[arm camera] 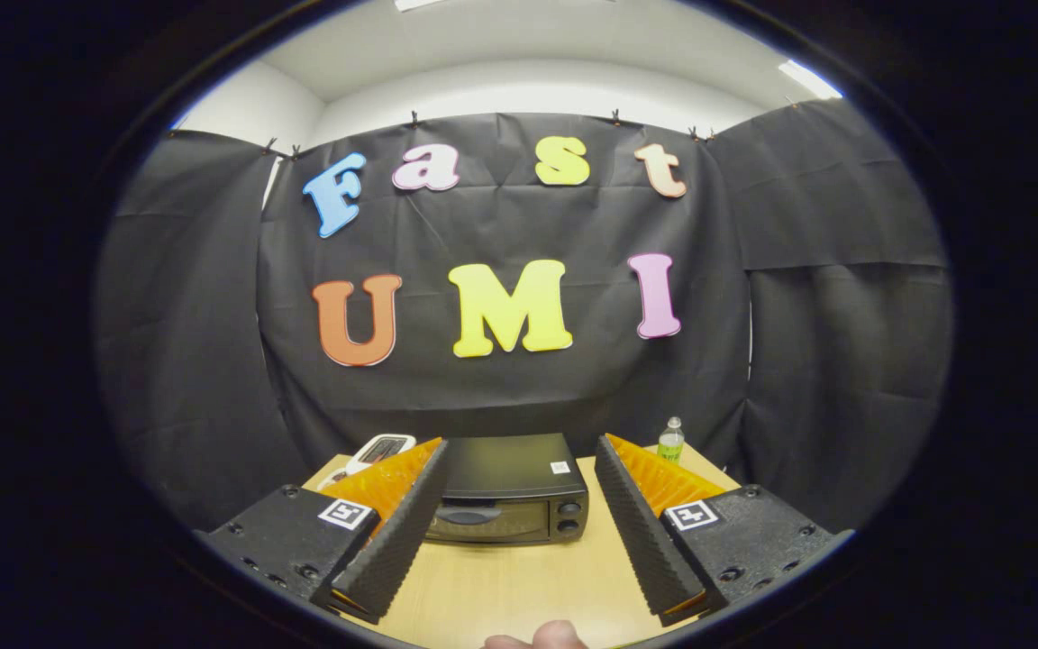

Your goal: Open the toaster oven, put the food inside, and close the toaster oven door.

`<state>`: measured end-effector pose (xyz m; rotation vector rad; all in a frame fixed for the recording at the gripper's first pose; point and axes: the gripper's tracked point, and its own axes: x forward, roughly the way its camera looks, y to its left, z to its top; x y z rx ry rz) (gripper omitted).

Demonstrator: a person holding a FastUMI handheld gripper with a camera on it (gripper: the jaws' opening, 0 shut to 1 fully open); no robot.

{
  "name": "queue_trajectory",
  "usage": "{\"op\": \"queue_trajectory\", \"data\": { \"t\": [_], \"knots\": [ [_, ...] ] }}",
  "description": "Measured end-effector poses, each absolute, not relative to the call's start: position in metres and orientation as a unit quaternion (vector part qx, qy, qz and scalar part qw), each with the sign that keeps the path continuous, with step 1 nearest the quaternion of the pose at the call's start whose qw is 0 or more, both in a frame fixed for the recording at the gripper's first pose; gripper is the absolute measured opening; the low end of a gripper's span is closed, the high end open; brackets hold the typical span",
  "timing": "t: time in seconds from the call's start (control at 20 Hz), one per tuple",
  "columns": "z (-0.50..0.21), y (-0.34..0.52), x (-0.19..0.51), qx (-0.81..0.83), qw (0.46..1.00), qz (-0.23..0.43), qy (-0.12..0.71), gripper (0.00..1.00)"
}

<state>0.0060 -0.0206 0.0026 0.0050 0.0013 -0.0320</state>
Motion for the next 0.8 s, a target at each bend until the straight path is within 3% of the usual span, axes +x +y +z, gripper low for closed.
{"op": "queue_trajectory", "data": {
  "t": [0.8],
  "knots": [
    [-0.033, 0.010, 0.055, -0.009, 0.999, 0.027, 0.031, 1.00]
  ]
}}
